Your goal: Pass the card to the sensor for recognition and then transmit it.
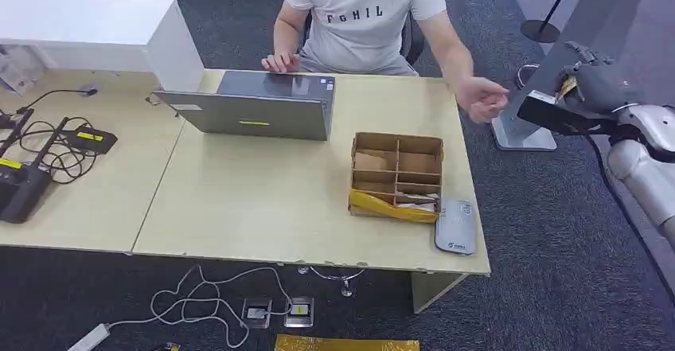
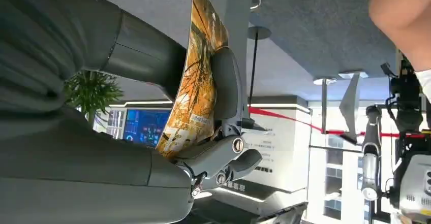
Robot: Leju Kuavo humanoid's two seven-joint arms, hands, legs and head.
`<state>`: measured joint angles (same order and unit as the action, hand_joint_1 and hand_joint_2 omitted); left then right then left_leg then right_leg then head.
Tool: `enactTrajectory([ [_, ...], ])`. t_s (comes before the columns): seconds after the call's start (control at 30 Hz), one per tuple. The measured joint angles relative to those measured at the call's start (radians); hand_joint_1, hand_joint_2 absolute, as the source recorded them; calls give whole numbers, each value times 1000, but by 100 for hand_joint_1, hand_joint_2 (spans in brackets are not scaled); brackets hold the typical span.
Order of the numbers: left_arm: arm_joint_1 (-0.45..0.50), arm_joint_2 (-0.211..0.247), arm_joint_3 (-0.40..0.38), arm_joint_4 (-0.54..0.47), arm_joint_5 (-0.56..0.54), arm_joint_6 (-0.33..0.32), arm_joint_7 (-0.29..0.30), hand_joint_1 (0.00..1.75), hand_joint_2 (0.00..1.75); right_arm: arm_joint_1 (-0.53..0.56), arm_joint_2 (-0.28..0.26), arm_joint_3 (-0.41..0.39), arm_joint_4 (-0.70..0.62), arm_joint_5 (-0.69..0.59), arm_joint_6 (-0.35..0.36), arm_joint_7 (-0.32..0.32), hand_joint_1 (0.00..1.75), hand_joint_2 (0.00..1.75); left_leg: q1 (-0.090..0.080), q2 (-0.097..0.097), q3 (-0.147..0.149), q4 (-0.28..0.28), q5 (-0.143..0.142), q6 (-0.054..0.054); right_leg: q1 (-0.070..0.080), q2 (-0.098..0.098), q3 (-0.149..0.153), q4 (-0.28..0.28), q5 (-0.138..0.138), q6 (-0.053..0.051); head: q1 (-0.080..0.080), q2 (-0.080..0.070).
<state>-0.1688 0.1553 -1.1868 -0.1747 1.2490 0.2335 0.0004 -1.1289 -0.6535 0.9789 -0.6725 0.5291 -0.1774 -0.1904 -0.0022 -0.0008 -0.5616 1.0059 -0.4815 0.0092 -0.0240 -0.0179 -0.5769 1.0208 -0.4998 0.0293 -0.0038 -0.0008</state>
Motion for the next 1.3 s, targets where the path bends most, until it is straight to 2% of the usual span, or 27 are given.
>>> enactTrajectory([
  [0.83,0,6,0,0,0,-2,0,0,0,33,-53,-24,-11,-33,34,32,175,175,0,0,0,0,0,0,0,0,0,0,0,0,0,0],
  [1.07,3,13,0,0,0,-4,0,0,0,150,-116,-25,-180,-103,27,145,175,175,0,0,0,0,0,0,0,0,0,0,0,0,0,0],
  [1.3,3,14,0,0,12,9,9,0,0,238,-145,-47,-346,-110,28,182,175,175,1,0,0,0,0,0,1,0,0,0,0,0,0,0],
])
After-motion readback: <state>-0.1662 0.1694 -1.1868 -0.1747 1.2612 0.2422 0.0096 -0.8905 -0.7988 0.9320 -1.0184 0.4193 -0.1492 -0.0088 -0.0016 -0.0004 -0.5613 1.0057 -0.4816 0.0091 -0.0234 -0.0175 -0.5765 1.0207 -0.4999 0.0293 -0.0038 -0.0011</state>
